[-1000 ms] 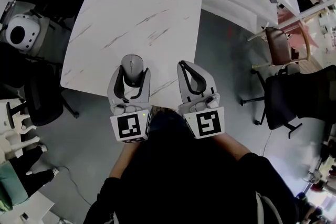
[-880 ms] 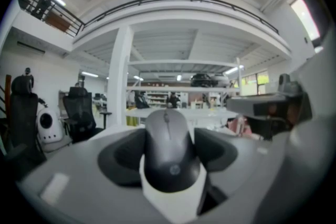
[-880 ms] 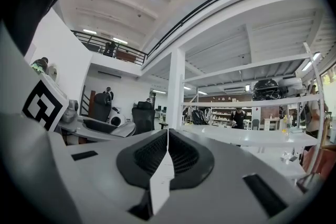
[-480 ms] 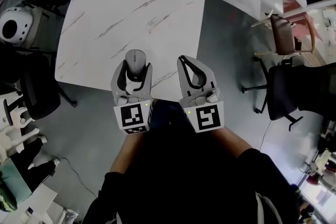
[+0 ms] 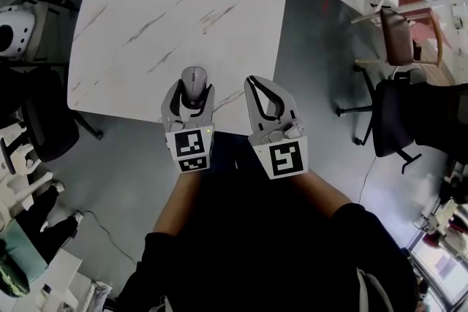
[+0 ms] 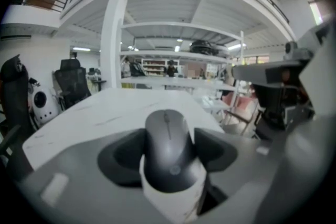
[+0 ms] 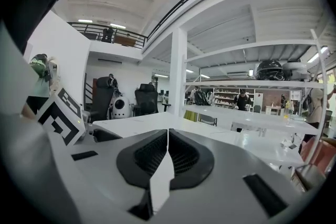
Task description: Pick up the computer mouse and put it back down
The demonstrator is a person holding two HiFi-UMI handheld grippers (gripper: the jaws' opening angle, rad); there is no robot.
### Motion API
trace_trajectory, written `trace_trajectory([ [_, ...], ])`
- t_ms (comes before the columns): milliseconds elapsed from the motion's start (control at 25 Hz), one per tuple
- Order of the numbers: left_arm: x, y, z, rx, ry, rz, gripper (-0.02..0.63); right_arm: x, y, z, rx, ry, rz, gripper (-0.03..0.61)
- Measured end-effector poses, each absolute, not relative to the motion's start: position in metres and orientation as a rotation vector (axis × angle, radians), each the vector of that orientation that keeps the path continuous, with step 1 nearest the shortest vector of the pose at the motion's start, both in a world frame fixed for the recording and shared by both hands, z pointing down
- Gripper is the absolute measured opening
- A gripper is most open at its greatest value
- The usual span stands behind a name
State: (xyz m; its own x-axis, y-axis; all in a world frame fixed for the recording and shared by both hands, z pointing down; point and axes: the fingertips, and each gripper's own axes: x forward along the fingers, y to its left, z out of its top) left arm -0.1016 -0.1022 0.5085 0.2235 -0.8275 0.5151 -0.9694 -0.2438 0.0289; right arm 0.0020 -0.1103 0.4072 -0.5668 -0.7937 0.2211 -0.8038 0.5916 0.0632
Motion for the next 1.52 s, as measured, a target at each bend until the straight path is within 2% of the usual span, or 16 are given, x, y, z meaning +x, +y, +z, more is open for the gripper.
trace_trajectory([
  [640,-0.083,-0.082,0.594,2.066,-1.465,0.764,0.299,-0.006,-0.101,0.461,1.193,-2.527,0.148,0.021],
  [1080,-0.076,-0.077,0.608,2.036,-1.428,0.834,0.302,-0.004,-0.099,0.467,1.176,-2.522,0.176,0.020],
  [1200,-0.076,-0.077,0.611,2.035,-1.413,0.817,0.313,-0.005,-0.099,0.468,1.171,-2.525,0.177,0.021],
  [1280,-0.077,-0.078,0.610,2.032,-1.421,0.792,0.378,-0.006,-0.099,0.467,1.165,-2.526,0.170,0.021],
  [1520,-0.083,-0.088,0.578,2.094,-1.525,0.707,0.380,-0.006,-0.101,0.458,1.185,-2.543,0.161,0.021],
])
